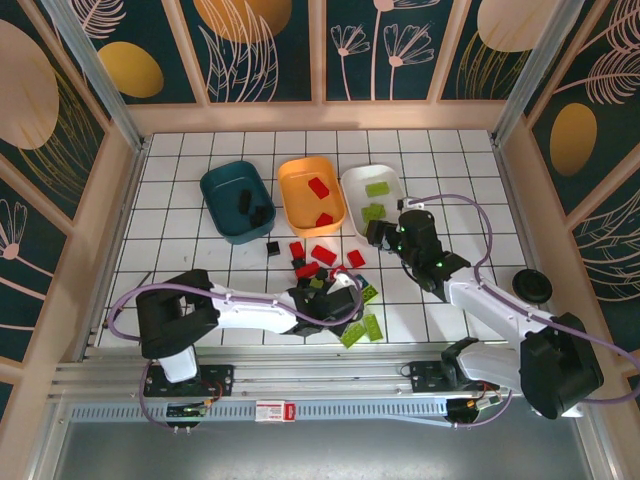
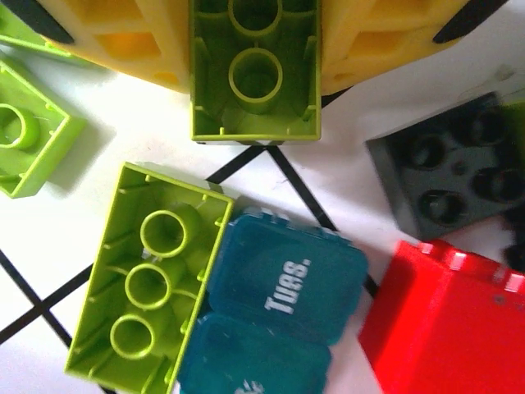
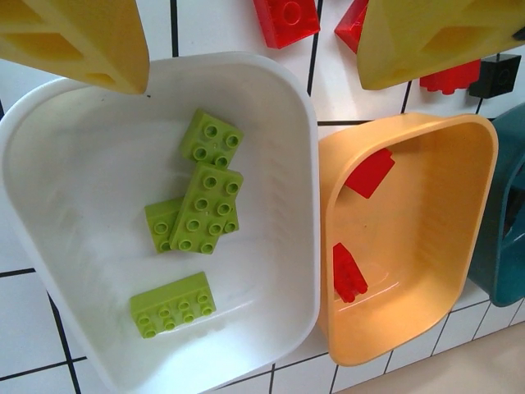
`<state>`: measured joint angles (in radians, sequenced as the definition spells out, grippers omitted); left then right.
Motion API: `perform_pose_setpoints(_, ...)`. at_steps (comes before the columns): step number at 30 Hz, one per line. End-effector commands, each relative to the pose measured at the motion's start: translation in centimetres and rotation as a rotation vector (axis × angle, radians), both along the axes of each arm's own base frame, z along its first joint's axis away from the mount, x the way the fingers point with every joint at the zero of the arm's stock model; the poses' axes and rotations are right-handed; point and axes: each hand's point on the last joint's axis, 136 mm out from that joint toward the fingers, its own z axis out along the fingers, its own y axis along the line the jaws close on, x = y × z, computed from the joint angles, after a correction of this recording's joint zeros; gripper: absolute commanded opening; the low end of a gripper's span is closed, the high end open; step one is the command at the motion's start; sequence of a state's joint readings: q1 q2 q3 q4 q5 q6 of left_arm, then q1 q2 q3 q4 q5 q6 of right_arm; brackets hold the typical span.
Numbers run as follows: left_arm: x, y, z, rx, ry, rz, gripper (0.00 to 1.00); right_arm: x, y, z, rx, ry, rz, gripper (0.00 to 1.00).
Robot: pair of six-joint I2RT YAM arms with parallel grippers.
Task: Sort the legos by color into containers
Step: Pick up the lego from the middle-left of the table, then place the lego in the container.
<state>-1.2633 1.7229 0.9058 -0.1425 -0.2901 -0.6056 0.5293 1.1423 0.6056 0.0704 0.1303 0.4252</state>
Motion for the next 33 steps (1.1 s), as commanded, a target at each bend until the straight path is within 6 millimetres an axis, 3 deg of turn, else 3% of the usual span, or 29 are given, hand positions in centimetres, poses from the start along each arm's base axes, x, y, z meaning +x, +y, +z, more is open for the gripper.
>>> perform_pose_setpoints(1, 1.4, 0.7, 4.1, -0.078, -0.072, 0.058, 0.31, -0.4, -0.9, -0.4, -0.003, 0.008, -0.032, 0.68)
perform_pose_setpoints(8, 7.3, 0.9, 12.7, -0.365, -0.131, 0.133, 0.31, -0.7, -1.4, 0.2, 0.021, -0.007, -0.061, 0.68)
perform_pose_setpoints(11, 11.2, -0.2, 15.2, -0.440, -0.136, 0.145, 0.30, -1.1, -1.8, 0.4, 0.041, -0.012, -0.076, 0.68)
perform_pose_setpoints(16, 18.1, -2.4, 17.7, -0.519, -0.141, 0.162, 0.29, -1.8, -2.1, 0.9, 0.075, -0.031, -0.082, 0.68)
perform_pose_setpoints(19, 22.4, -4.6, 17.2, -0.513, -0.127, 0.178, 0.28, -2.1, -1.6, 0.7, 0.085, -0.019, -0.054, 0.68)
perform_pose_setpoints(25, 29.0, -7.4, 13.0, -0.451, -0.071, 0.219, 0.27, -3.3, -0.9, -1.1, 0.075, 0.036, -0.005, 0.68)
perform_pose_setpoints(29, 31.6, -8.3, 10.2, -0.415, -0.030, 0.250, 0.27, -4.3, -0.1, -2.3, 0.051, 0.070, 0.029, 0.68)
perform_pose_setpoints(33, 32.7, -9.1, 9.0, -0.421, -0.001, 0.261, 0.32, -5.2, 0.6, -3.3, 0.034, 0.099, 0.058, 0.68)
